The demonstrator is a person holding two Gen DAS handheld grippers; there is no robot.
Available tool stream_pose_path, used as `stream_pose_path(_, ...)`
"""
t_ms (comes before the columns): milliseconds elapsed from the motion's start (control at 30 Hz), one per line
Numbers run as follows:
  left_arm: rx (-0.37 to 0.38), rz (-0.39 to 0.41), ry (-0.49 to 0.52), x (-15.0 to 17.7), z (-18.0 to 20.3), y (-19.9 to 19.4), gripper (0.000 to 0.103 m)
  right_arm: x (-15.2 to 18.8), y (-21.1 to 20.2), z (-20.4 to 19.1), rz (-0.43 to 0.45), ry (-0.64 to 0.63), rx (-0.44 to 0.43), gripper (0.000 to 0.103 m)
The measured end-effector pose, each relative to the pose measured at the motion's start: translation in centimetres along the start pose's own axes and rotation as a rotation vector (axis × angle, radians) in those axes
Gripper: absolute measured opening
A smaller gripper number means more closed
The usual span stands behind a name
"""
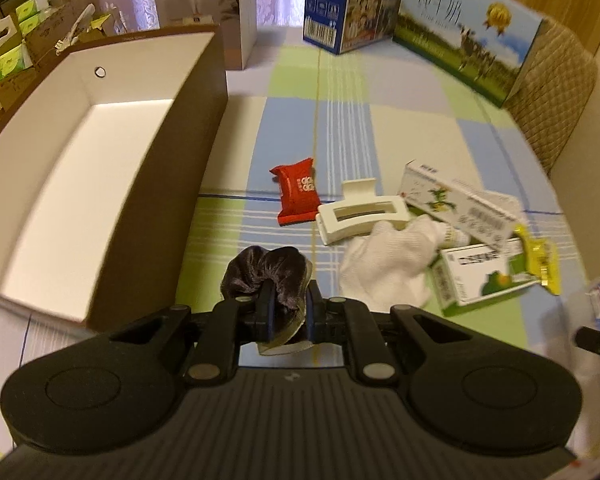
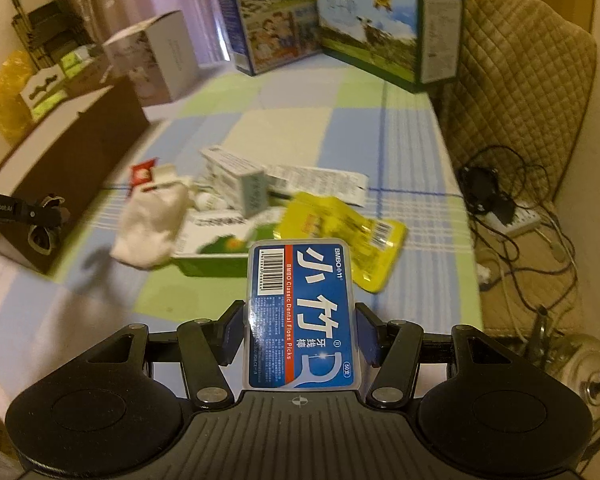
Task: Organize objects
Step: 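Carry both items into the open box and release them from both tools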
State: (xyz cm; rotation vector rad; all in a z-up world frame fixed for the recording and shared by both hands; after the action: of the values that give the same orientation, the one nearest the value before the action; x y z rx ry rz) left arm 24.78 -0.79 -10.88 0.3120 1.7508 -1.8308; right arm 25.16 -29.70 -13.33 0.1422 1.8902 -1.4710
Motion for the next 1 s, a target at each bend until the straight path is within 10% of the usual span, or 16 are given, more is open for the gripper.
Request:
stream_pose_path(467, 0.105, 0.104, -0.018, -0.5, -3.6, -7.4, 0.011, -3.0, -2.4, -10.4, 0.060, -0.010, -0.097, 0.054)
stream_pose_path(1000, 0.066, 0.167, -0.051, -2.1, -17.0, -11.5, 0.011, -7.5, -0.2, -28.9, 0.084, -0.092, -0.307, 0.054)
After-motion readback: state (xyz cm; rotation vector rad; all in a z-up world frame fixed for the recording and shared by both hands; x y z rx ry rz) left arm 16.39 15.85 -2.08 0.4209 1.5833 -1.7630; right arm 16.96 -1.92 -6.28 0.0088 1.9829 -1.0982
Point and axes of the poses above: each gripper's, at about its wrist camera, not at the fingertips, and y roughly the way its jaws point, z to its right, x to its underside, the point moved 7 cm from there along y, roughly the way its jaws point, and after that the axes turned 5 degrees about x, right-handed, at the moved point
